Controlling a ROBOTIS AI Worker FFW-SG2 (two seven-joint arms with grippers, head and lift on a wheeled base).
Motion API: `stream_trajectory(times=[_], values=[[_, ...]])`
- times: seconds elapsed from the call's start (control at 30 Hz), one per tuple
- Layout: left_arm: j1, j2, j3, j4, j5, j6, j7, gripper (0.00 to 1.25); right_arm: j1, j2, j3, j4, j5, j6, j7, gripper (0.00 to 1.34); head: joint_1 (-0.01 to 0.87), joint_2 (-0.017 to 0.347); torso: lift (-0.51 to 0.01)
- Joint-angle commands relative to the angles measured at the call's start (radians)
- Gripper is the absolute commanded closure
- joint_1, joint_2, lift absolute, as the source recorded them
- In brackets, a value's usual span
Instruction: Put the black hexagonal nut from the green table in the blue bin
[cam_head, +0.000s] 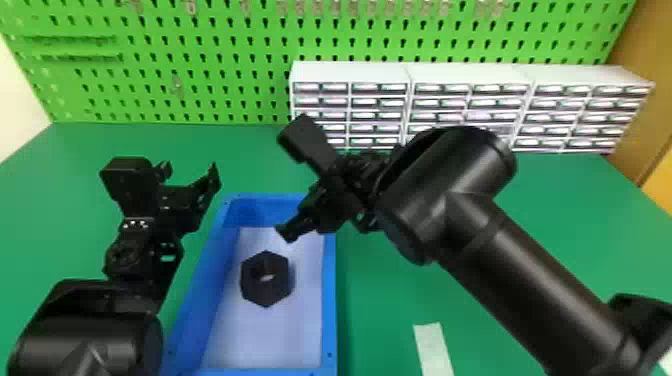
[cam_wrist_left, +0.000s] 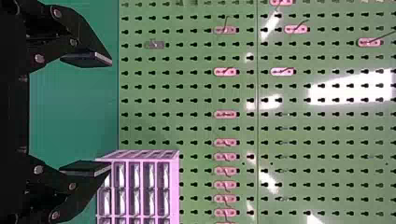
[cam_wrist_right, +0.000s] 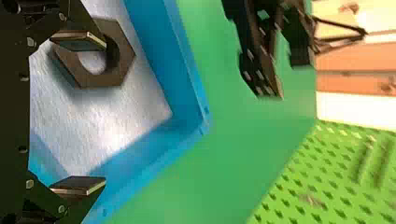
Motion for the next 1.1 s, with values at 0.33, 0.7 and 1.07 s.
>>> stream_trajectory(times=[0.33, 0.7, 1.07], values=[[0.001, 0.000, 0.003, -0.002, 0.002, 0.000, 0.000, 0.46, 0.075, 0.012, -0.199, -0.072, 0.069, -0.041, 0.000, 0.26, 0.686, 0.052, -0.097], [0.002, 0.001, 0.003, -0.003, 0.003, 0.000, 0.000, 0.46, 0.135, 0.024, -0.320, -0.095, 0.092, -0.141, -0.002, 0.26, 0.686, 0.052, -0.097], [0.001, 0.001, 0.003, -0.003, 0.005, 0.000, 0.000, 0.46, 0.215, 0.035, -0.468, -0.105, 0.065, -0.276, -0.049, 0.26, 0.686, 0.052, -0.097]])
